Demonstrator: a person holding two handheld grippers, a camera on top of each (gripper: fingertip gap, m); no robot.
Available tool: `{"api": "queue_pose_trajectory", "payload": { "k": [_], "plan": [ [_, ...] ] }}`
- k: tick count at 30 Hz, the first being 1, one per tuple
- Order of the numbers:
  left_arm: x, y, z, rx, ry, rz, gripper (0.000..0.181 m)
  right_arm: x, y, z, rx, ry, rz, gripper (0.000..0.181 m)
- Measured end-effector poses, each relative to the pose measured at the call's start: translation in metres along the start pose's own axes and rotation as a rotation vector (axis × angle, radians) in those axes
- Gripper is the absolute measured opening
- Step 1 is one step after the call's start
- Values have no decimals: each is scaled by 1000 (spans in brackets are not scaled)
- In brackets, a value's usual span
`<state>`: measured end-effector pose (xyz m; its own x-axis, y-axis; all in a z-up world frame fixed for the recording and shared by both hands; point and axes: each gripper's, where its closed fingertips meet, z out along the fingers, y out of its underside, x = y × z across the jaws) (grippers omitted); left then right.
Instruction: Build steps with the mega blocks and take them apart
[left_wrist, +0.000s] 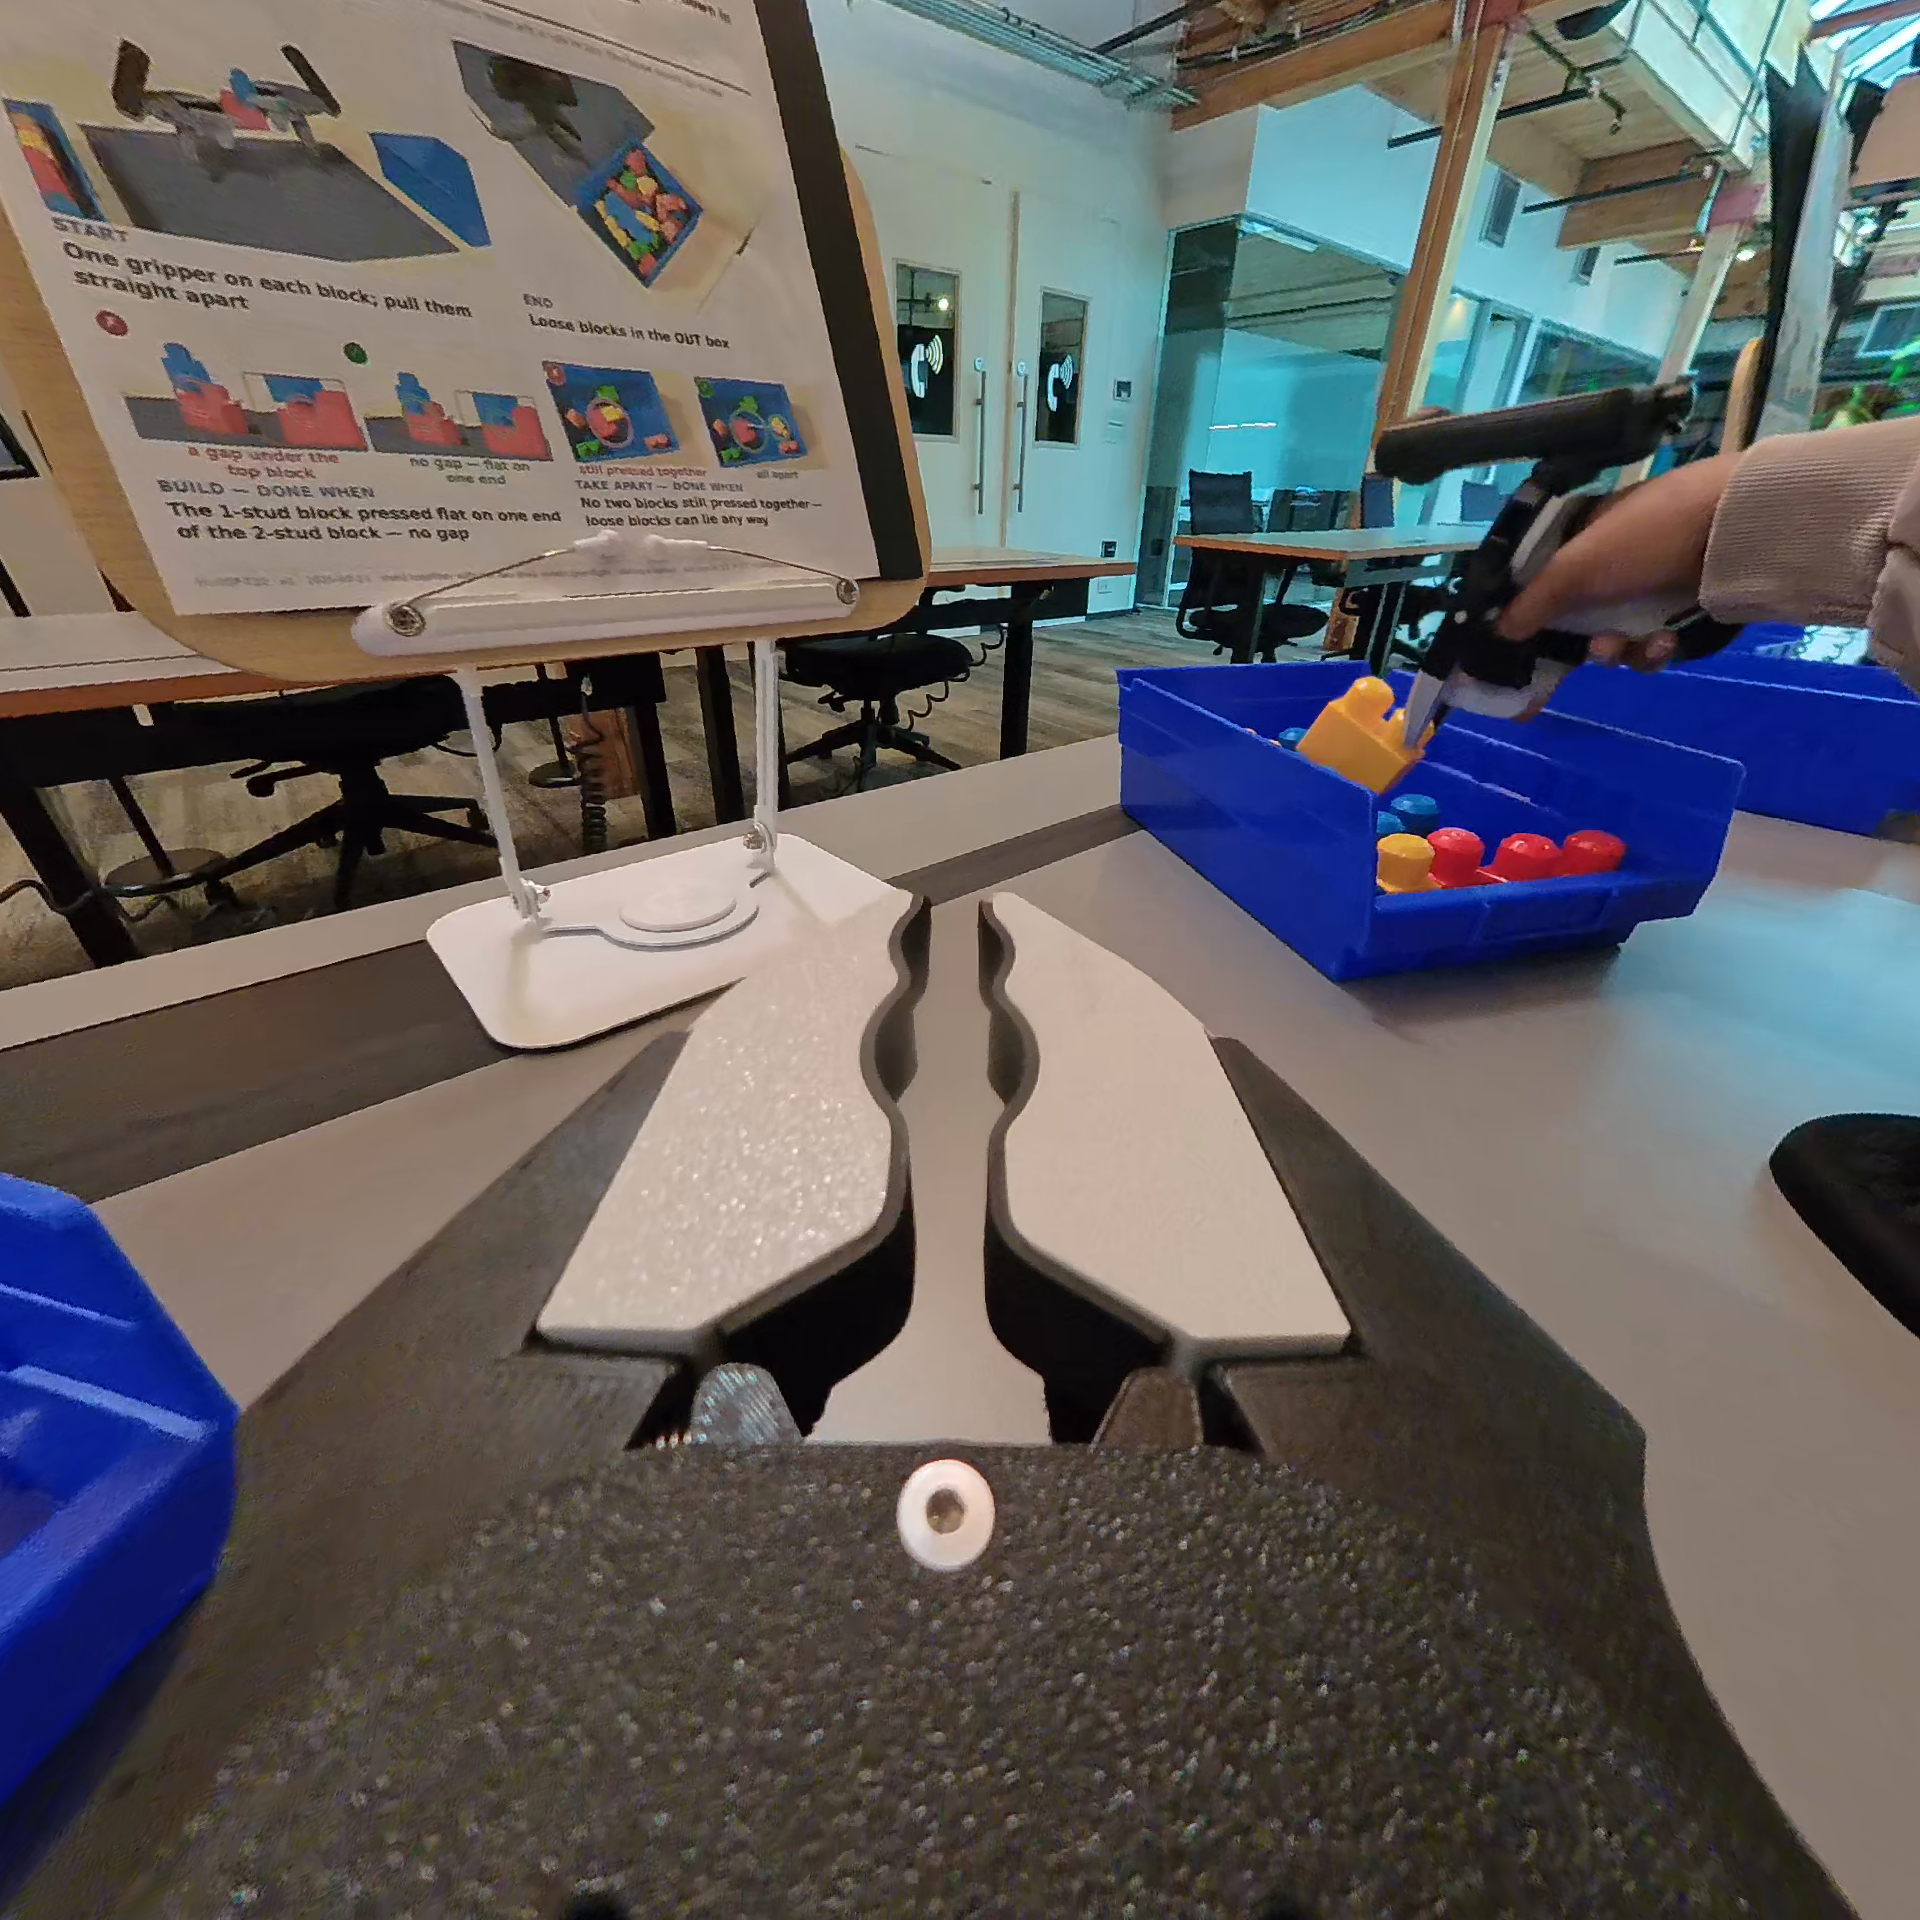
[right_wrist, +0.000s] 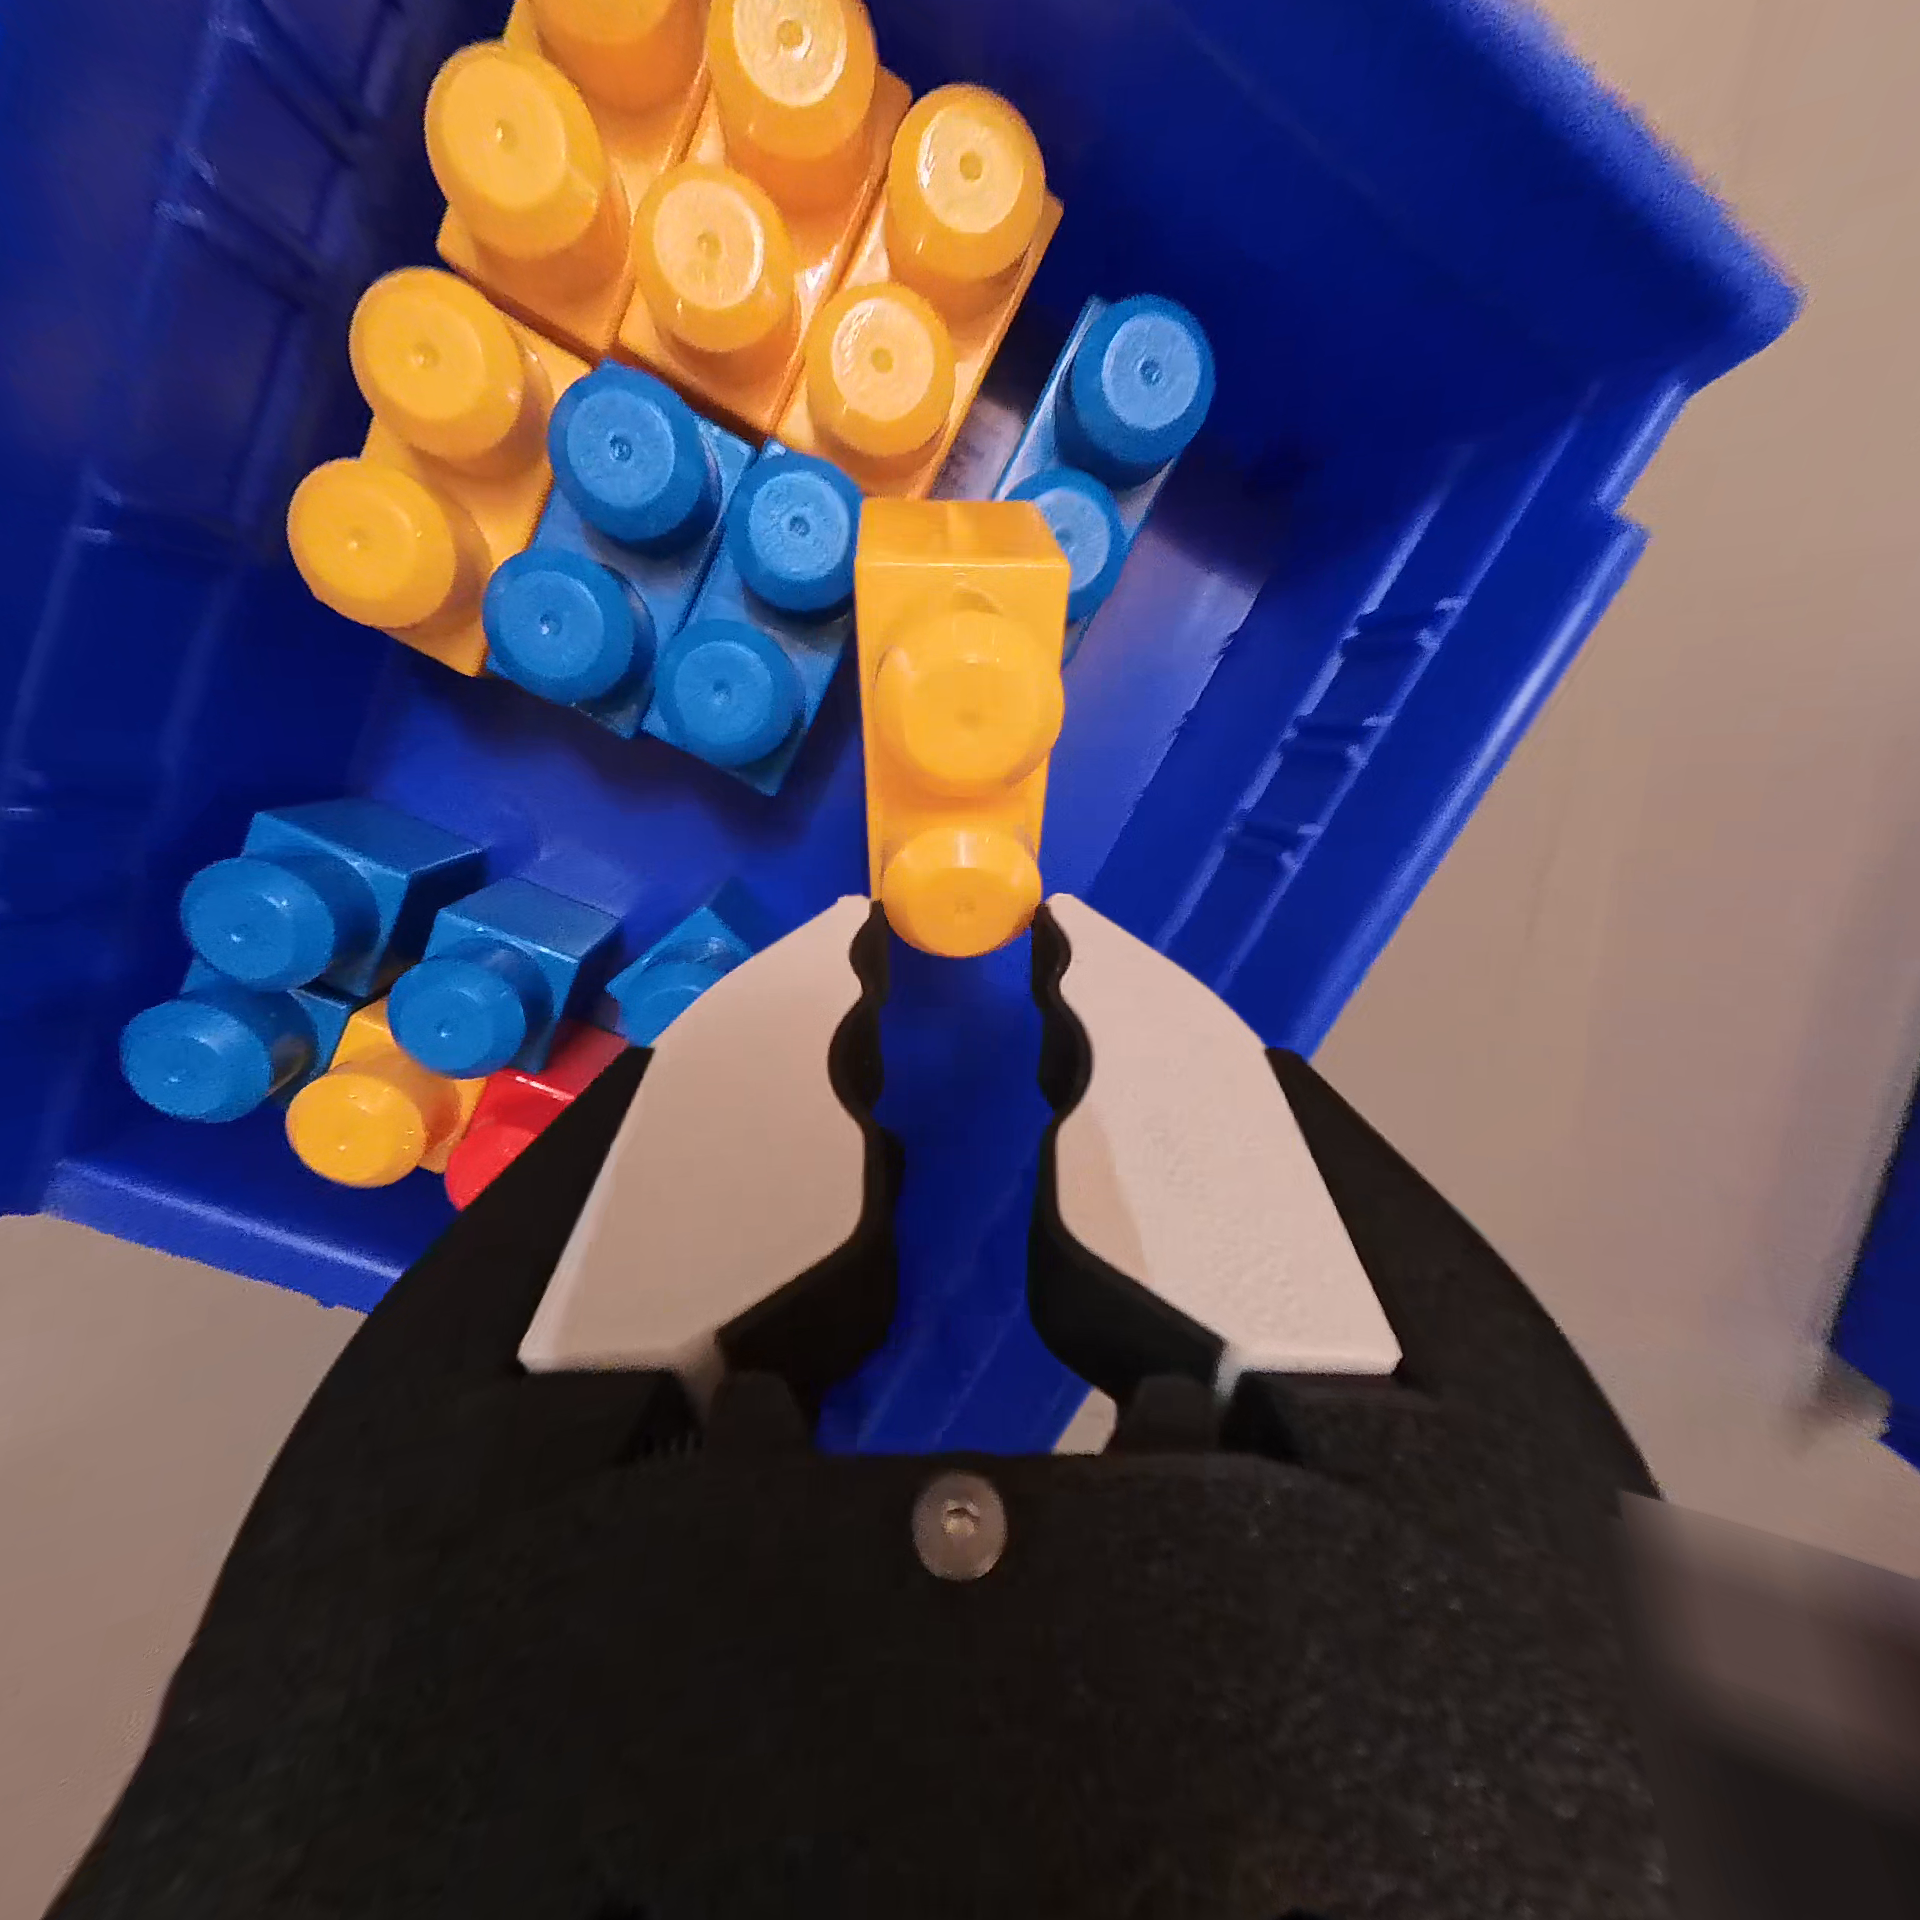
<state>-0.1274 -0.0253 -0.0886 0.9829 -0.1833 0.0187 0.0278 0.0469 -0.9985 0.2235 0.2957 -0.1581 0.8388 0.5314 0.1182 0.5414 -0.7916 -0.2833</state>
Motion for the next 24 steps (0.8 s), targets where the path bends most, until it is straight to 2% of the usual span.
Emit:
{"api": "queue_pose_trajectory", "payload": {
  "k": [9, 12, 18, 24],
  "plan": [
    [-5, 0, -1, 3, -12, -13, 8, -10, 32, 6, -85, -36, 55, 26],
    [-5, -2, -2, 11, -18, -8, 7, -15, 34, 14, -92, -53, 93, 26],
    [-10, -4, -3, 19, -36, -2, 6, -14, 15, 30, -12, -53, 210, 26],
    [-11, -3, -3, 16, -39, 1, 6, -13, -7, 26, 149, -75, 267, 29]
  ]
}}
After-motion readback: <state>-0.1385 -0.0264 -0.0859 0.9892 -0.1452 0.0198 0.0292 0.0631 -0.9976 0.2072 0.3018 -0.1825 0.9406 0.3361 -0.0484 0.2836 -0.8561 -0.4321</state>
